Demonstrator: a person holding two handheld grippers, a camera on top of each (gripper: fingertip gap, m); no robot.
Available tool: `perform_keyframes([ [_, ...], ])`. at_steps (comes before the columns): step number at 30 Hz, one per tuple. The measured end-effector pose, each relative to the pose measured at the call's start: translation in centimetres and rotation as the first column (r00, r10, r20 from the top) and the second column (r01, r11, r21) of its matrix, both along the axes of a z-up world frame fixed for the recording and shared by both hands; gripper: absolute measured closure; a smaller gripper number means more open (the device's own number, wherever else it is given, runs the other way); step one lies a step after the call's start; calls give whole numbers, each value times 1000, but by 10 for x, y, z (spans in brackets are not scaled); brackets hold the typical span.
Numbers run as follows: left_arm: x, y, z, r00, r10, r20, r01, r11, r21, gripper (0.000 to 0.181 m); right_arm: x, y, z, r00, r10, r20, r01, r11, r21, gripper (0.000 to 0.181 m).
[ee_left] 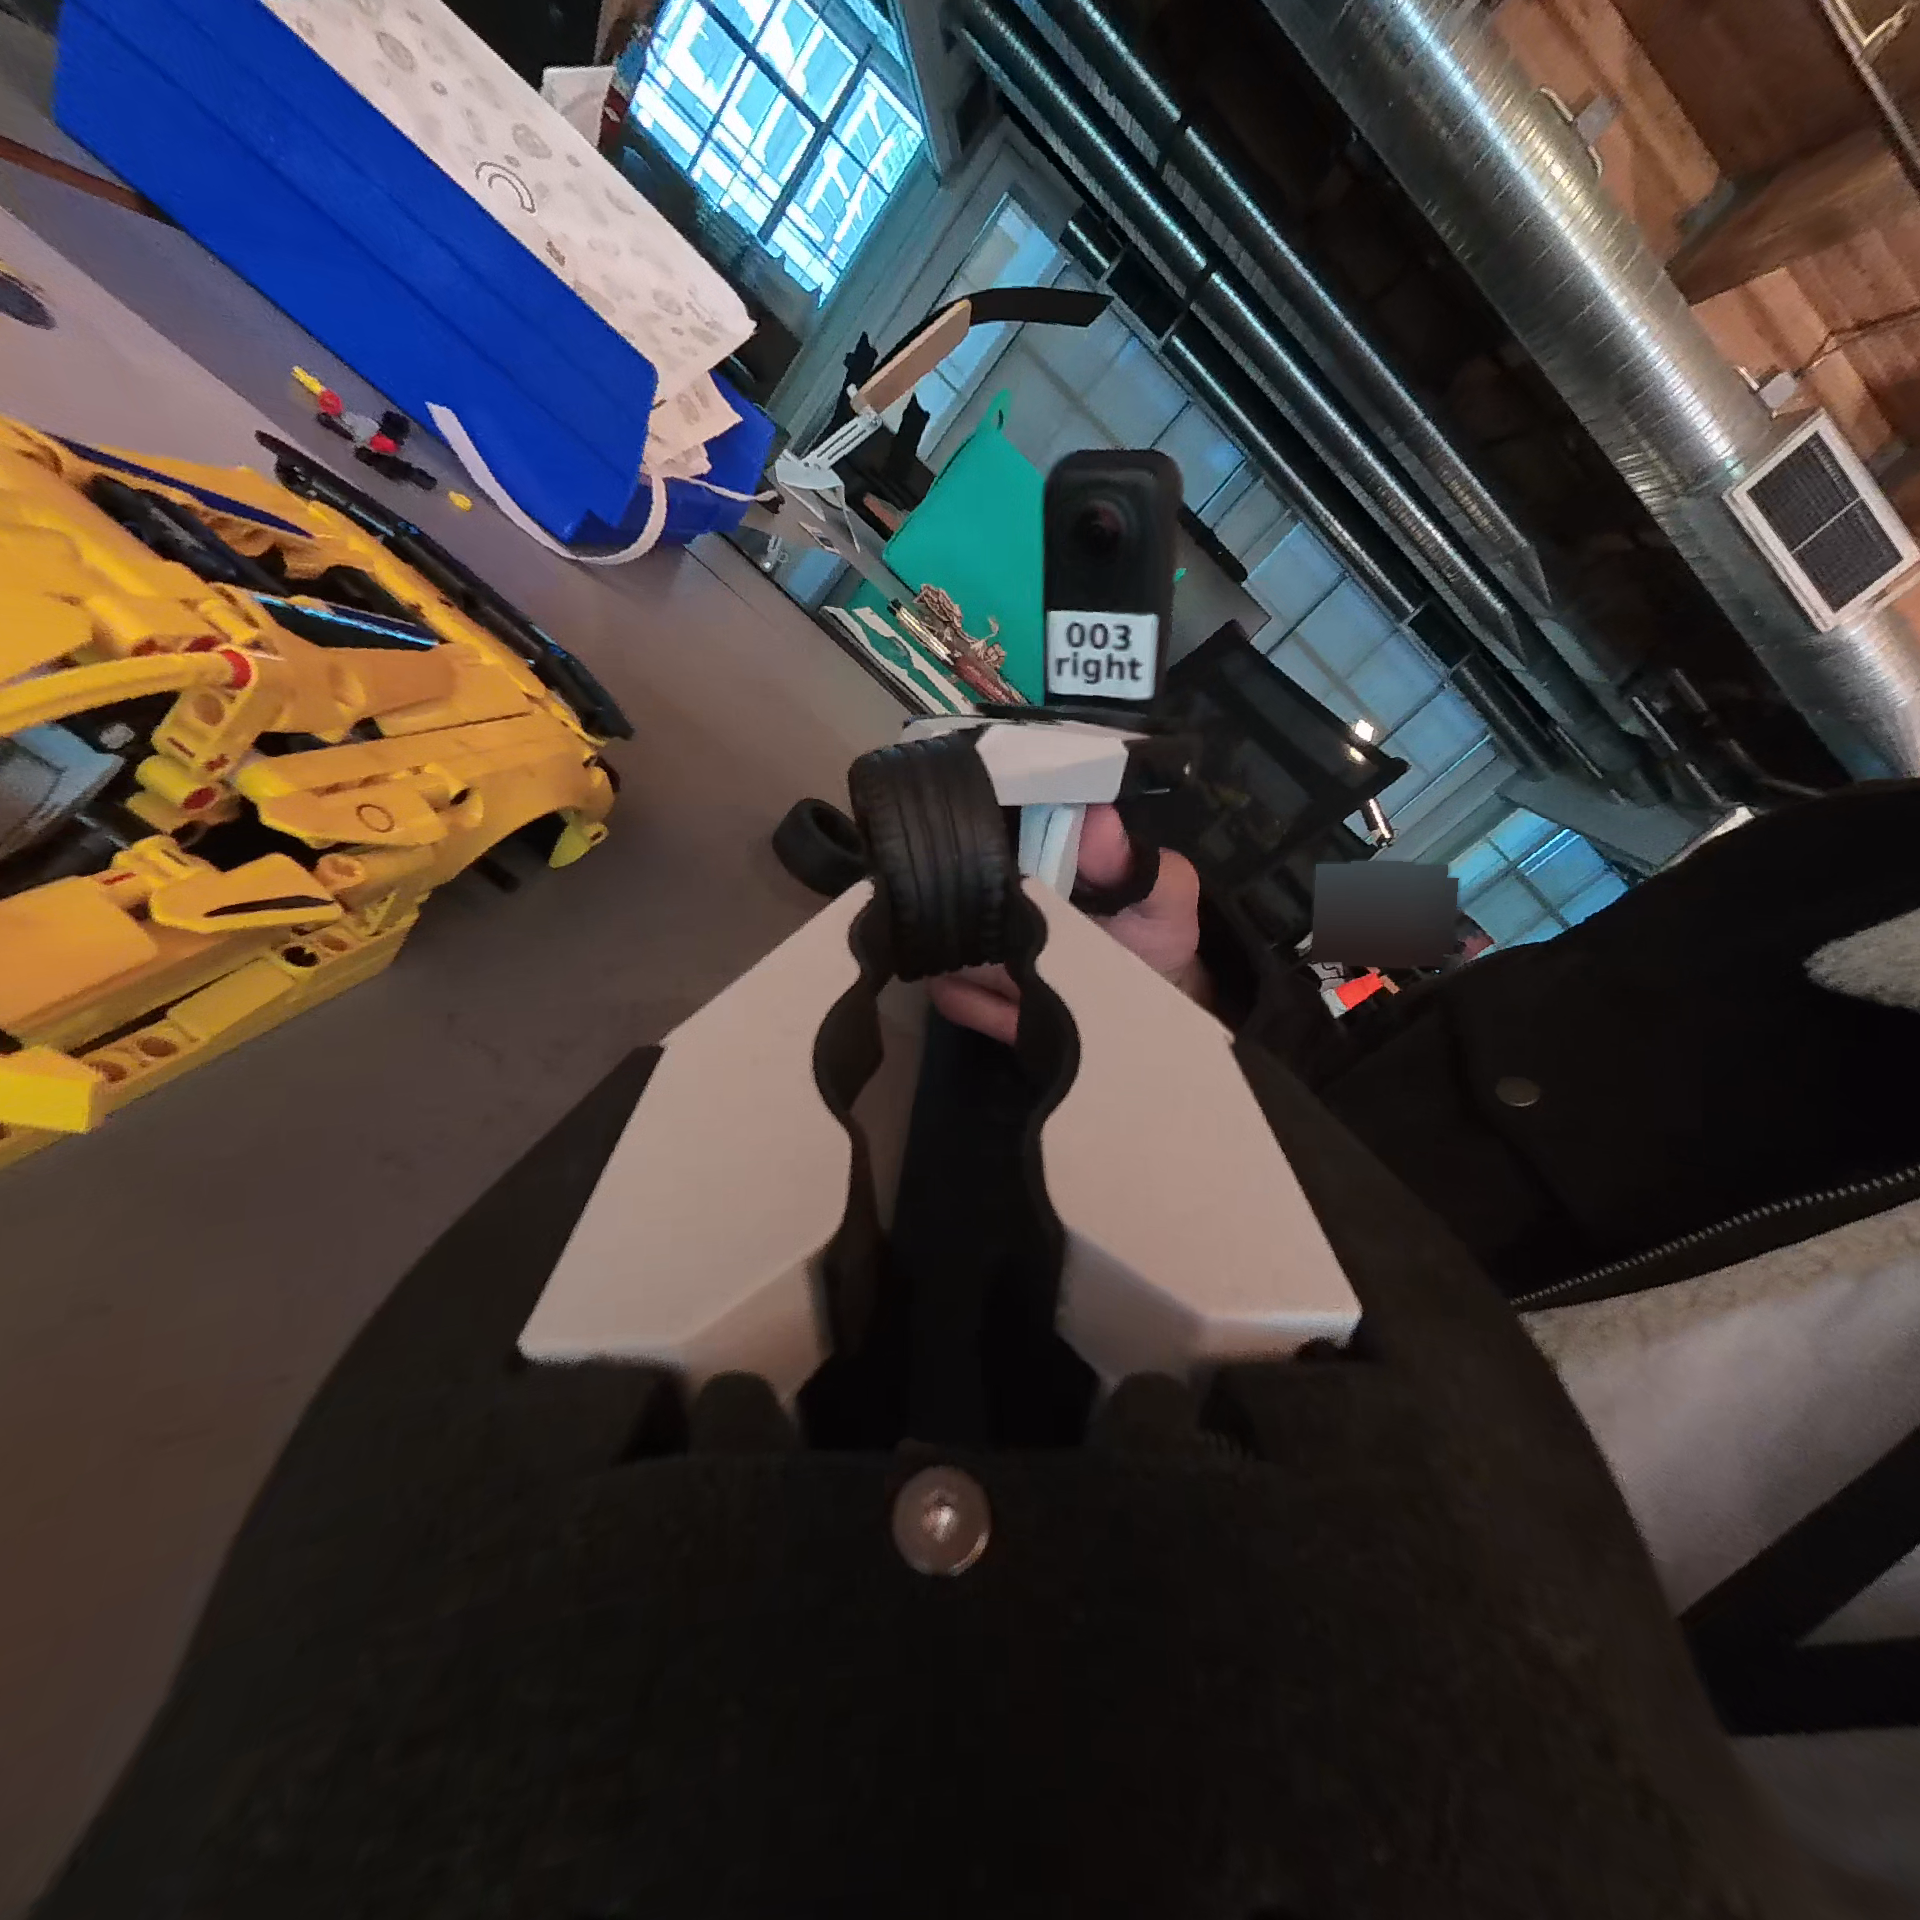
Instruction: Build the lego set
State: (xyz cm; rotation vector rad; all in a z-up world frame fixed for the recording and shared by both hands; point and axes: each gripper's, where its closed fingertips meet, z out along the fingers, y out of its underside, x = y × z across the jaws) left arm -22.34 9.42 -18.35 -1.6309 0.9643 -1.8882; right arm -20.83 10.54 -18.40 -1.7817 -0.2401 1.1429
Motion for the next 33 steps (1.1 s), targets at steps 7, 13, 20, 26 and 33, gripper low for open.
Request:
perform_keyframes([
  [7,-2,0,1,999,-28,19,29,998,-49,160,-2,0,-3,996,-21,91,17,999,43,179],
  [13,3,-1,-4,998,-62,-7,61,994,-89,160,3,6,-2,992,-64,107,57,996,66,179],
  [20,1,-6,-7,993,-119,-22,116,987,-111,161,0,4,-1,921,82,381,-160,971,176,176],
  [26,6,-16,-19,981,-160,-107,152,986,-75,161,0,-1,-12,687,303,661,-449,892,59,176],
  [33,6,-29,-21,969,-213,-124,211,977,-27,161,-12,-7,-6,680,400,615,-549,833,65,177],
])
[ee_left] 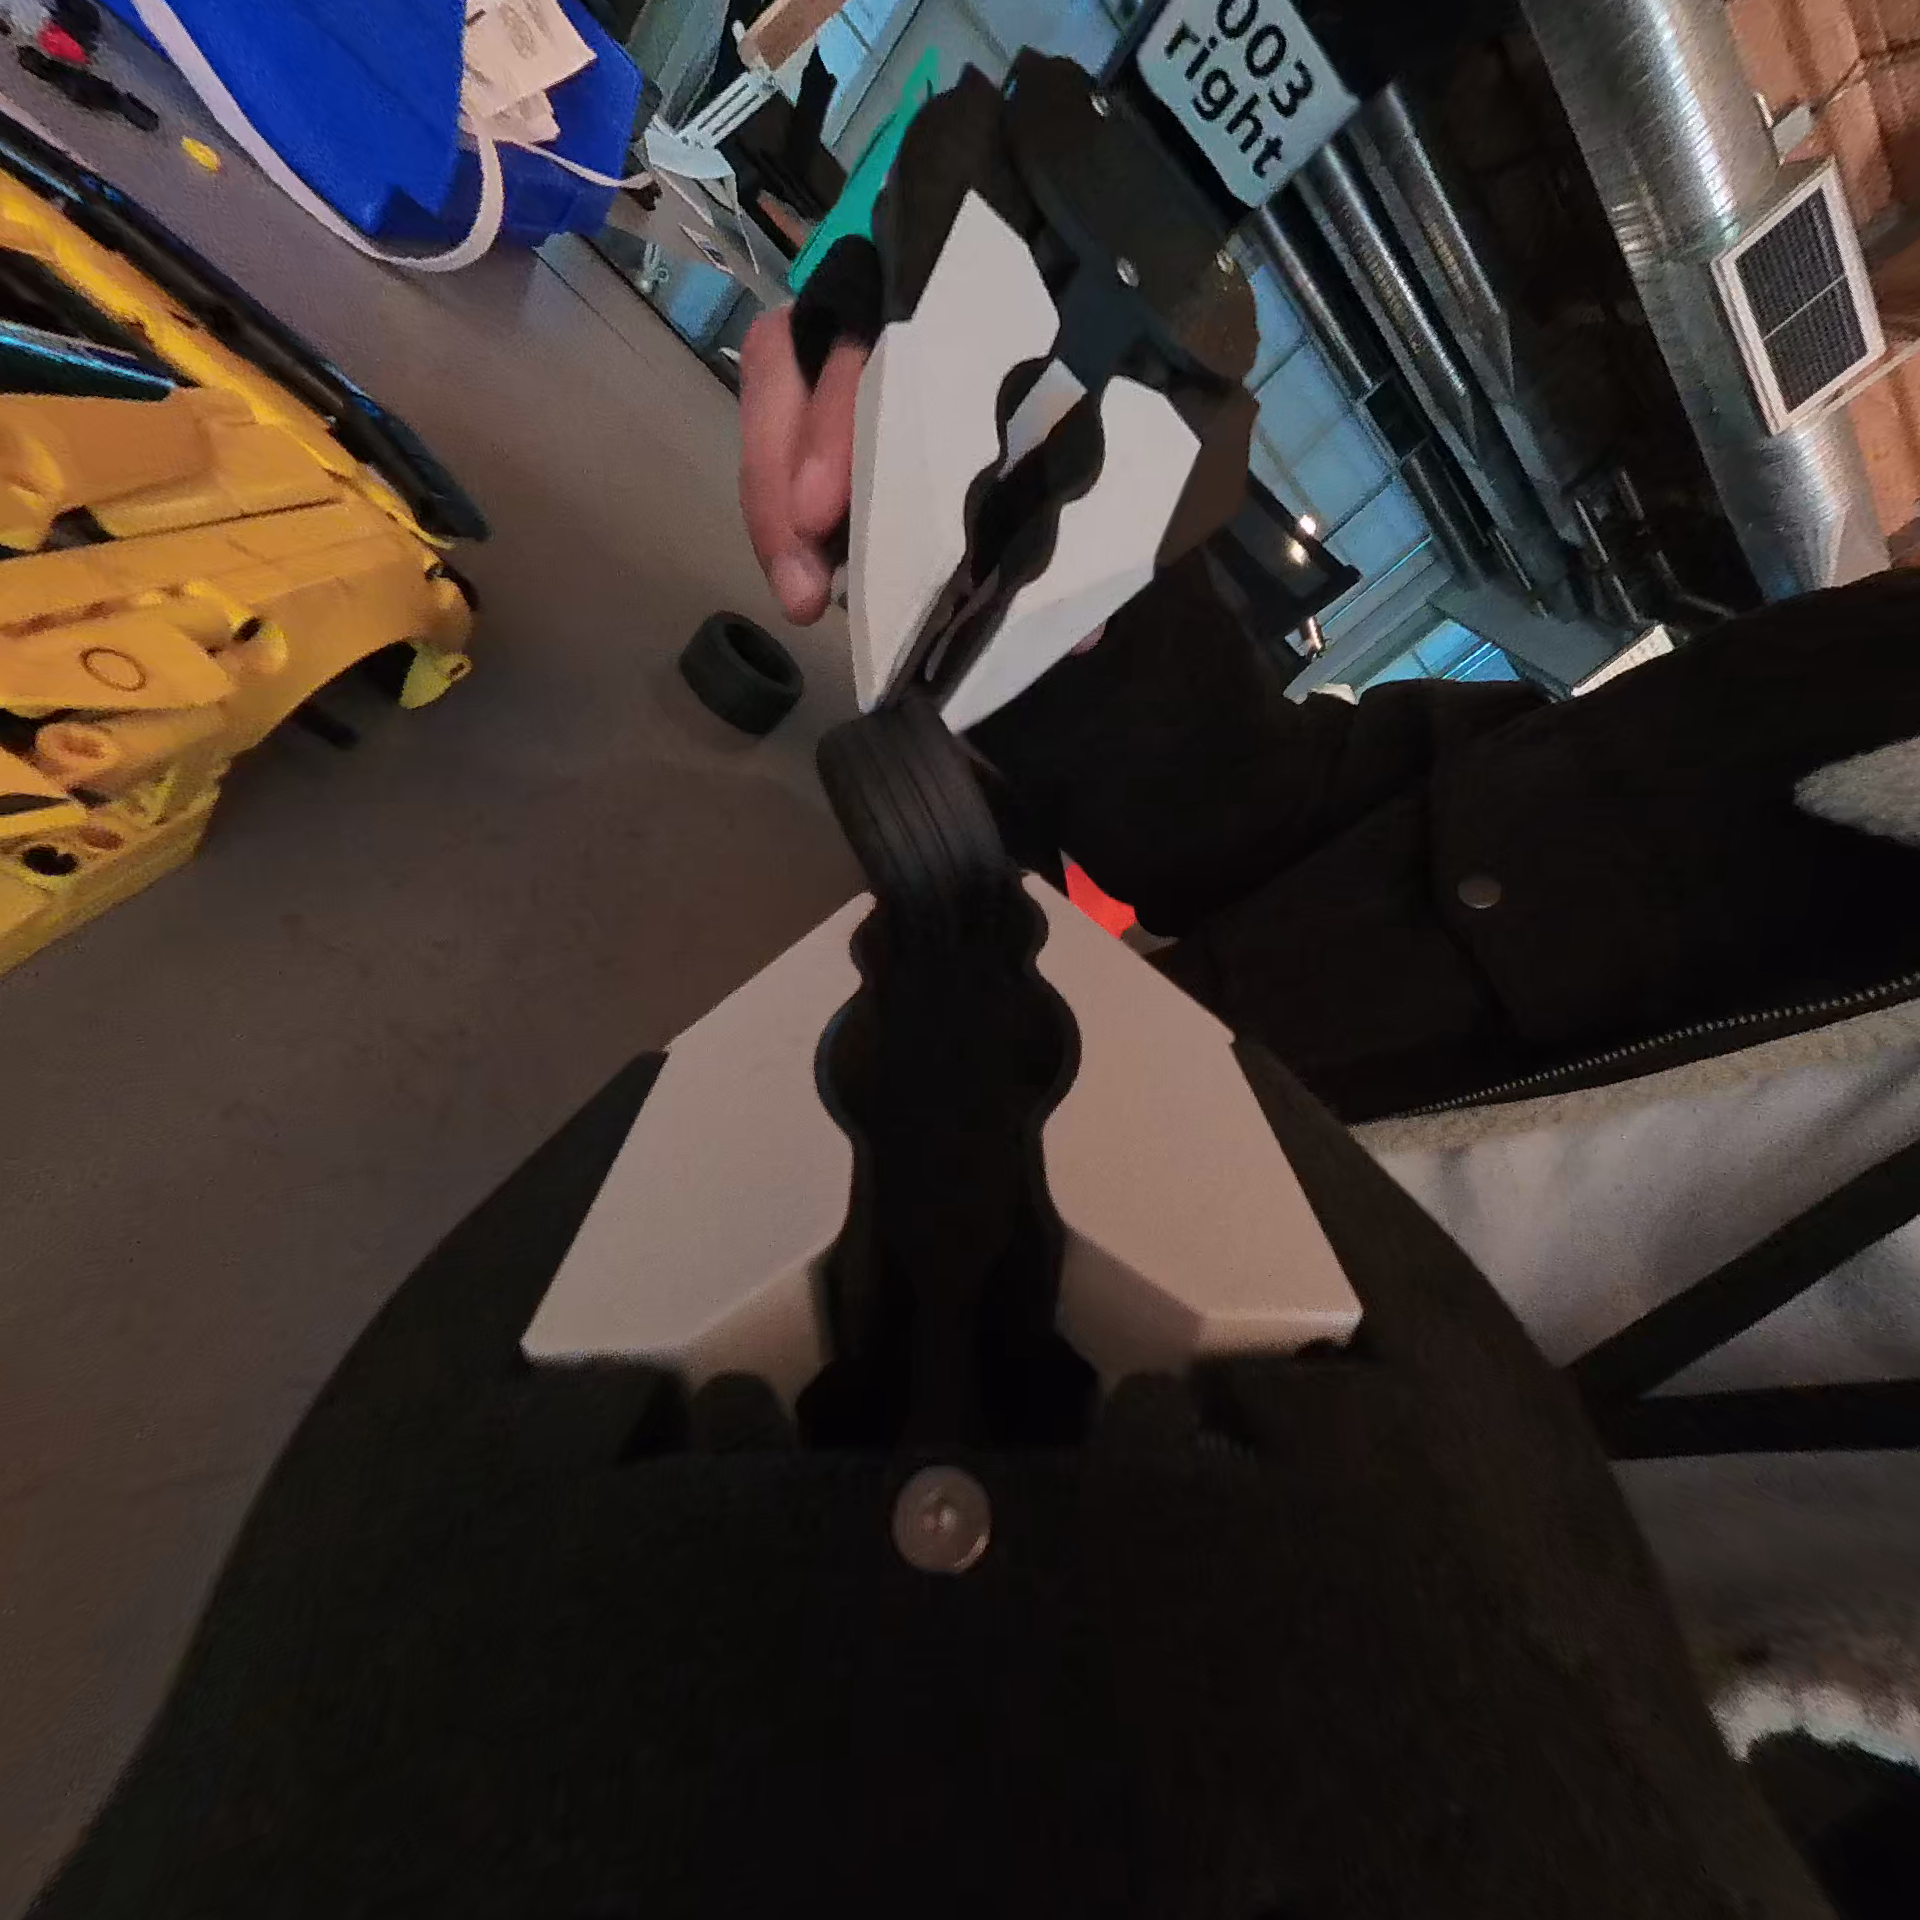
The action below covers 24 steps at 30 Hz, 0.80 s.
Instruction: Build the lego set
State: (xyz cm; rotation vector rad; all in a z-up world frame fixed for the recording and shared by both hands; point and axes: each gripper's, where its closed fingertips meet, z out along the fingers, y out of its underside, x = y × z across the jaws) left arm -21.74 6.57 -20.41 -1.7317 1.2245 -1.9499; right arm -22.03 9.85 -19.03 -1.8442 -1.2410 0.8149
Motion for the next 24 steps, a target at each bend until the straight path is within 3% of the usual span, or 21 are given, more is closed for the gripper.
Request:
perform_keyframes([
  [4,1,0,-1,1000,-2,-6,2,1000,-3,161,0,0,-1,1000,-6,-31,3,995,-101,176],
  [7,-1,6,5,999,24,32,-23,999,-42,161,-1,4,7,981,-65,-184,12,960,-278,171],
  [10,-2,9,9,998,34,55,-31,997,-66,160,-1,1,14,925,-131,-358,-60,877,-477,159],
  [20,-5,15,16,993,71,99,-62,994,-88,160,9,4,10,896,-261,-359,110,914,-391,158],
  [24,-6,12,19,992,56,117,-46,995,-85,160,6,1,9,884,-270,-382,106,911,-399,156],
])
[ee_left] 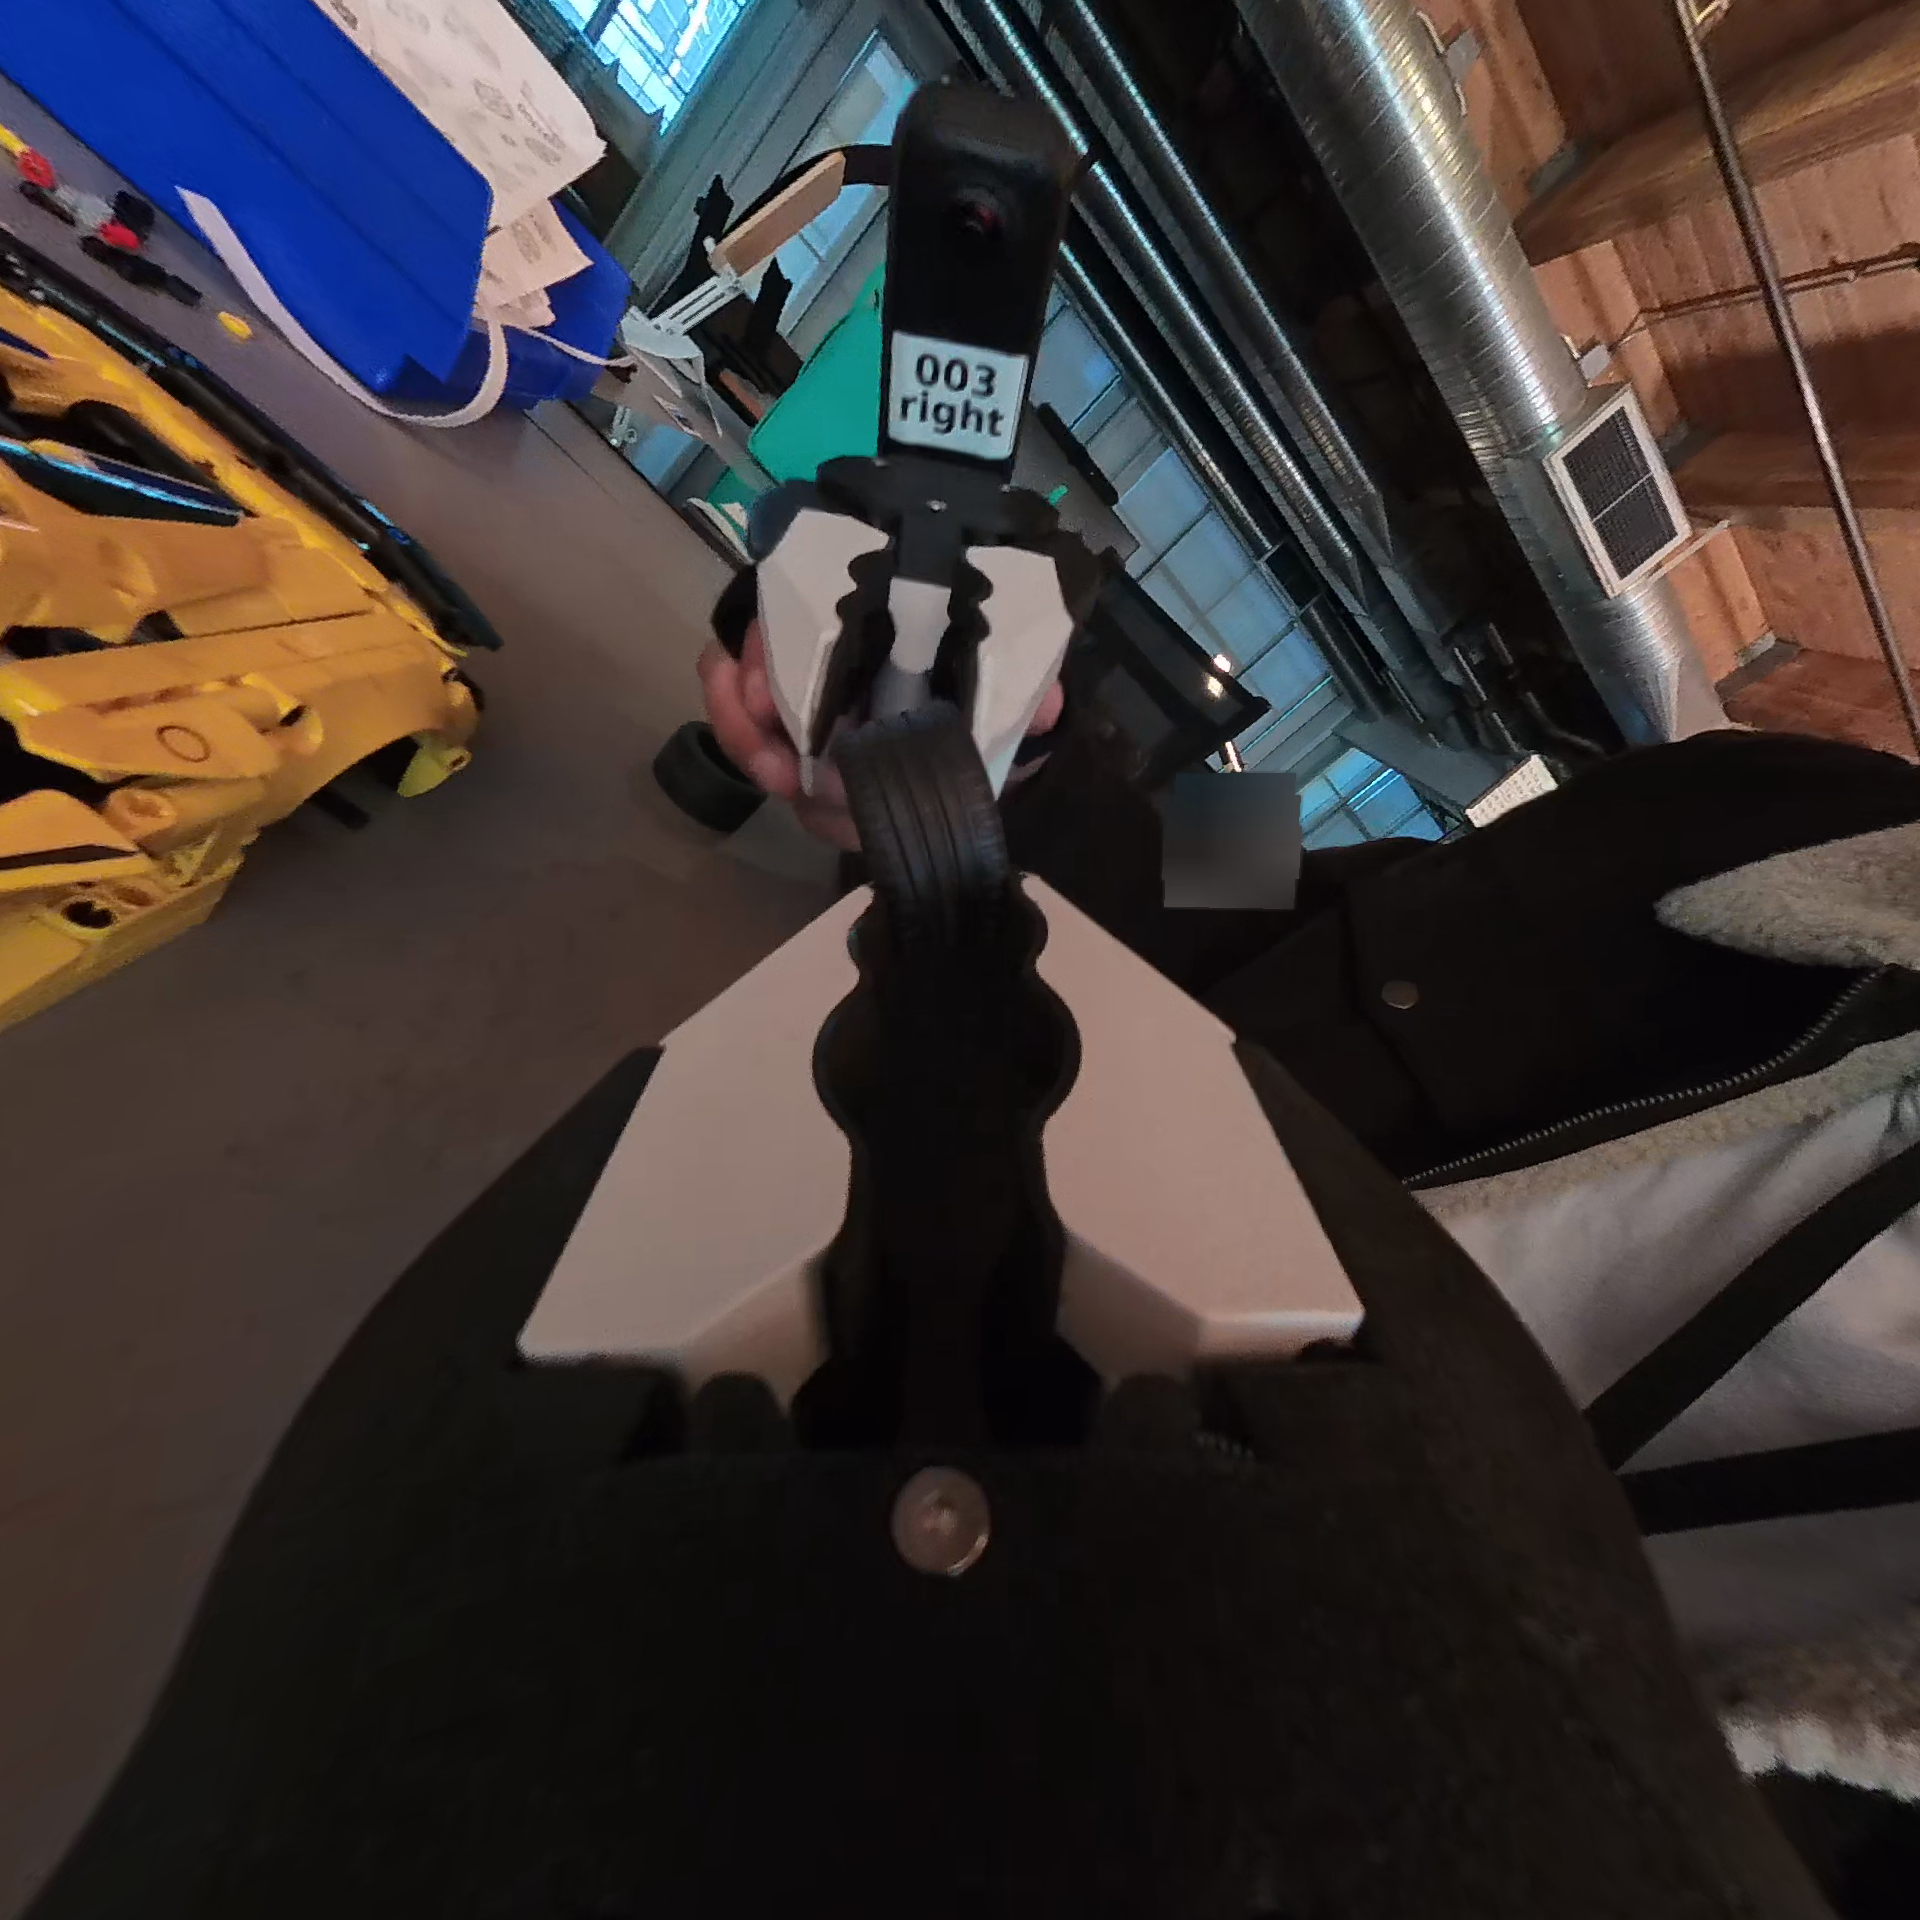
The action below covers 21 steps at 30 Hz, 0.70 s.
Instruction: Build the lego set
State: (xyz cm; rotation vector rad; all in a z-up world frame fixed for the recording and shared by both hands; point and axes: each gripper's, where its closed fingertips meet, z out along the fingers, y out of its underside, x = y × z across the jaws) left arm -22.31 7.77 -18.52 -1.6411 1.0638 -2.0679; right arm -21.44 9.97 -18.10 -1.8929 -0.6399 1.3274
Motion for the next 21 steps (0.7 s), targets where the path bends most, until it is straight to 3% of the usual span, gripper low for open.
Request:
perform_keyframes([
  [2,0,1,1,1000,4,10,-3,1000,-17,159,-2,-1,2,999,-23,37,20,996,83,145],
  [3,-1,4,2,1000,17,15,-16,999,-35,159,-2,0,7,995,-73,71,57,978,201,133],
  [6,-3,14,4,998,43,37,-39,993,-108,158,-6,2,6,917,-279,284,76,822,564,118],
  [9,-1,7,4,999,8,31,-5,995,-105,158,-17,4,6,819,-429,381,10,675,737,123],
  [13,-3,7,4,999,-3,38,8,991,-132,158,-22,7,-1,739,-502,449,-61,614,787,134],
  [18,-3,3,6,998,-38,50,45,987,-151,158,-22,3,1,744,-520,420,-66,569,820,134],
  [21,-3,4,4,999,-31,42,37,987,-156,158,-21,4,-1,742,-531,409,-28,586,810,135],
])
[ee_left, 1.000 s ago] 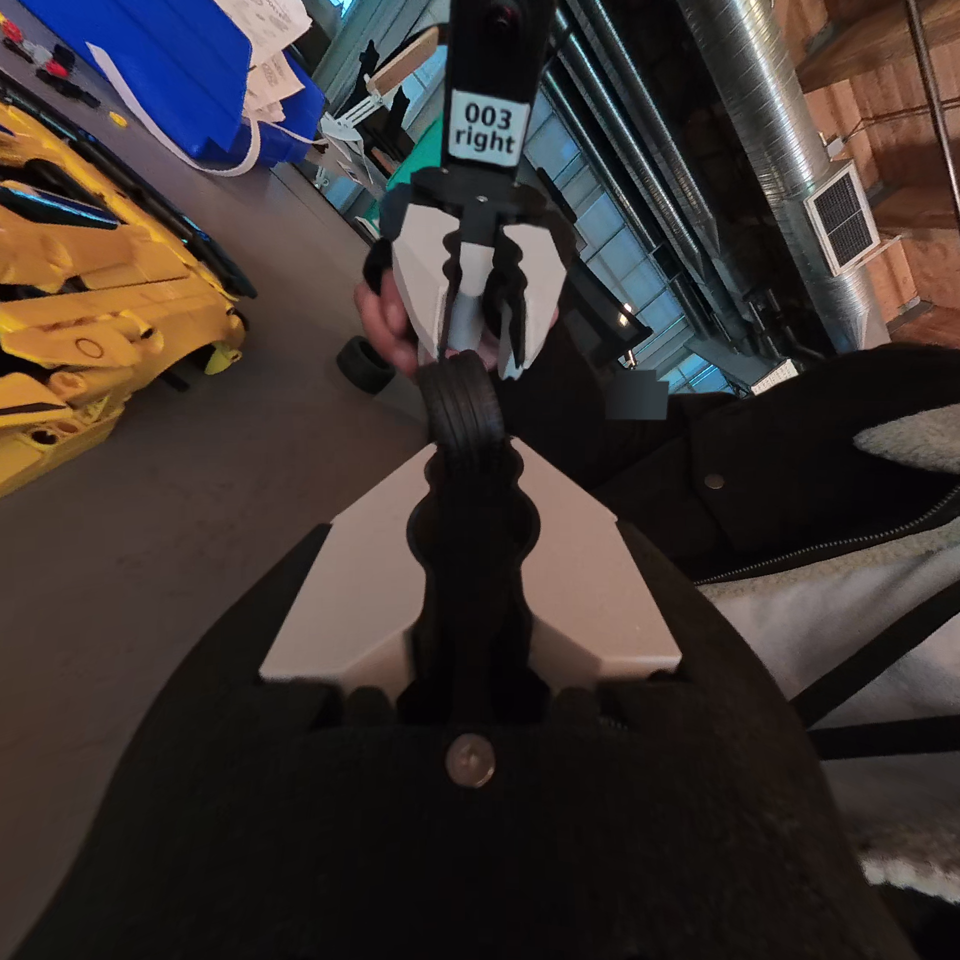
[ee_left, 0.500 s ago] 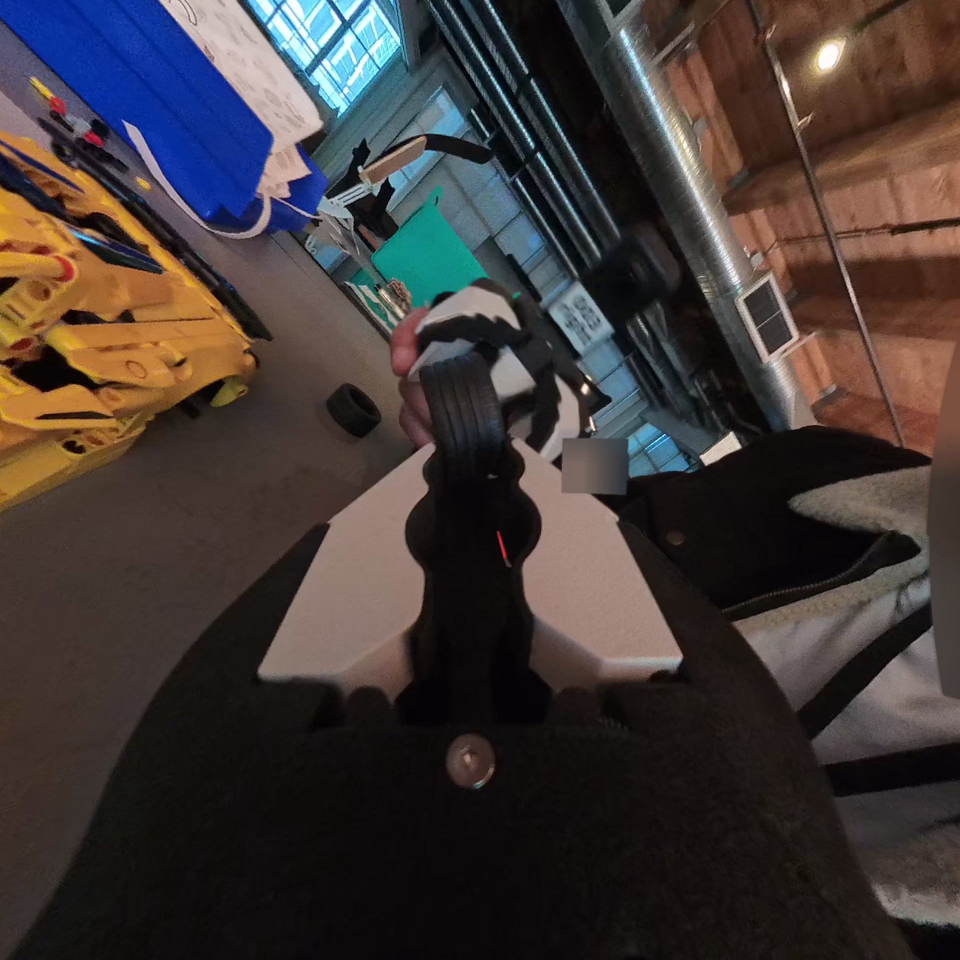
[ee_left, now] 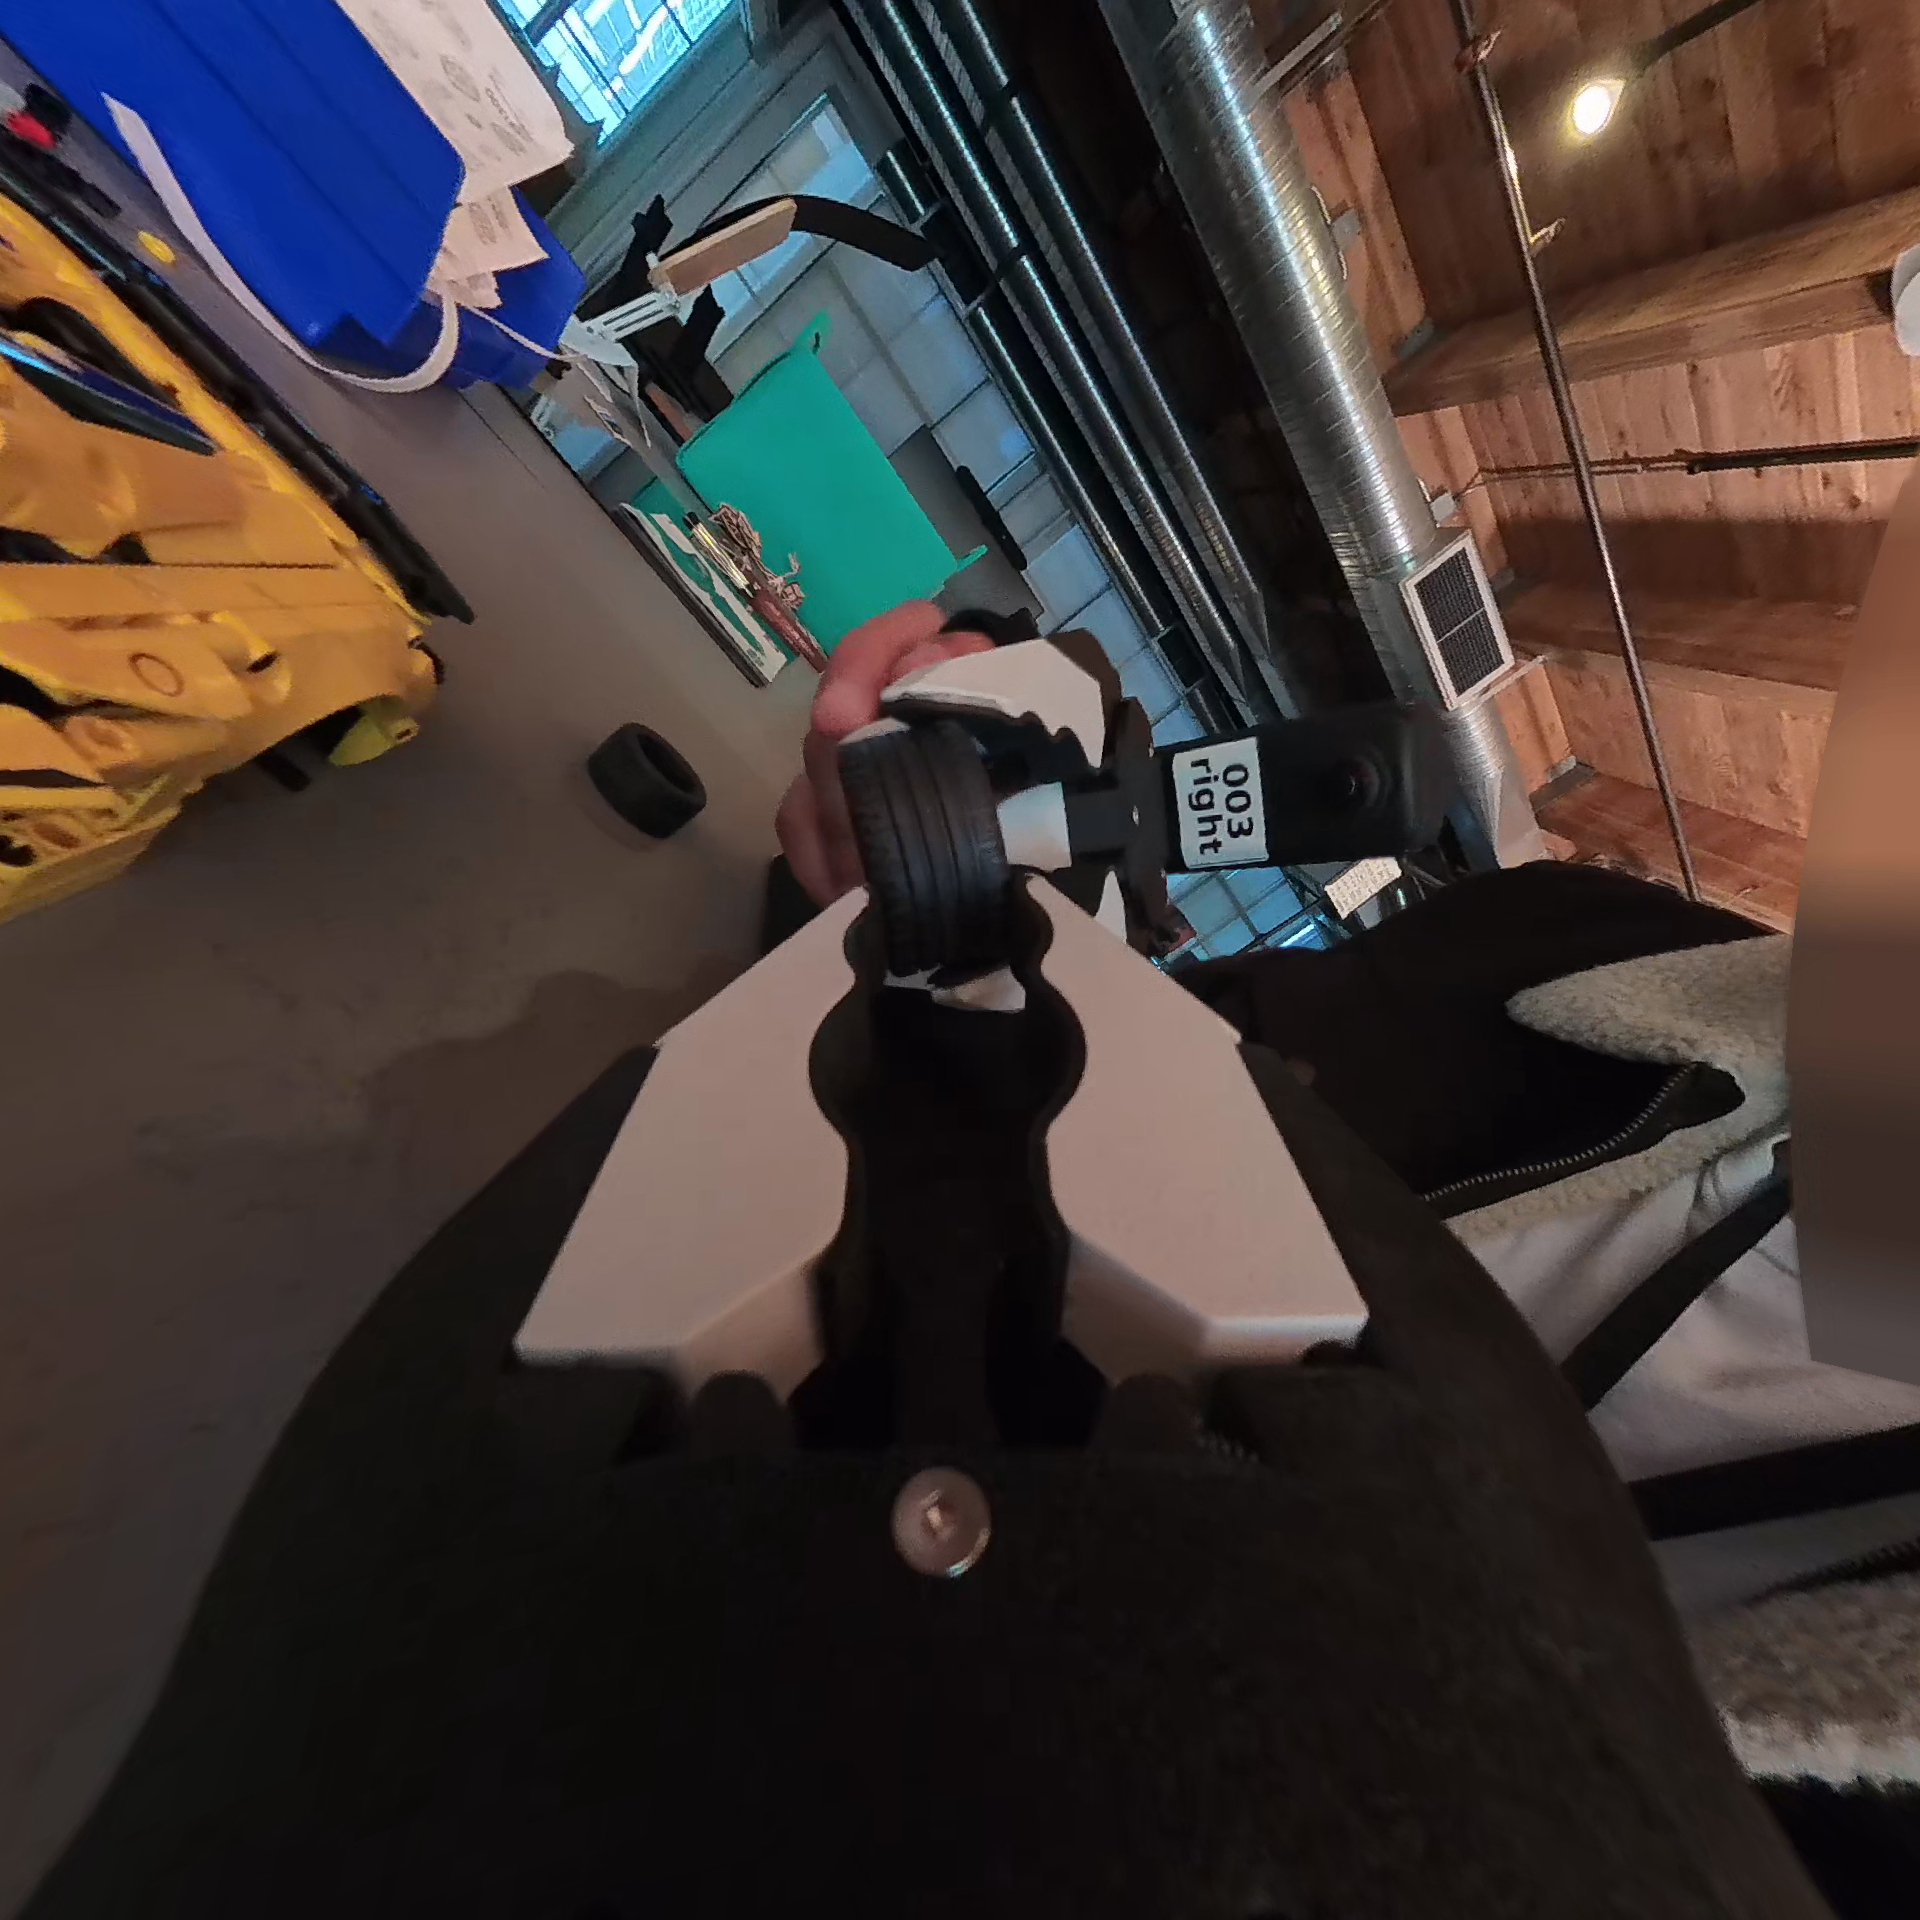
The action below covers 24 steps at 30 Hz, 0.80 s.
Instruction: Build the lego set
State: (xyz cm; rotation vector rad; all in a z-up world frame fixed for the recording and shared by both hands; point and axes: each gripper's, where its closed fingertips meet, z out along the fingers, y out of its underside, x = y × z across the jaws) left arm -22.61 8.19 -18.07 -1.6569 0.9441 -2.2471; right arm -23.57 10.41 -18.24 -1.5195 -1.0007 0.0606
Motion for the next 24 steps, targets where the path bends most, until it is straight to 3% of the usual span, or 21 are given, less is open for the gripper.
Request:
perform_keyframes([
  [9,-4,5,11,996,41,74,-41,999,0,144,6,0,4,997,1,-76,-1,1000,0,139],
  [13,-2,8,9,997,53,61,-53,999,-4,144,-1,-5,2,999,13,-32,-13,1000,23,140],
  [14,-2,9,8,997,57,52,-58,998,5,154,-3,-5,0,1000,12,-20,-12,1000,25,140],
  [18,-2,13,0,998,61,3,-61,998,-23,156,-2,-2,-8,998,16,-58,-17,1000,-16,136],
  [24,-6,12,6,999,22,47,-17,996,-89,157,-2,-5,-6,998,7,-55,-6,1000,25,137],
])
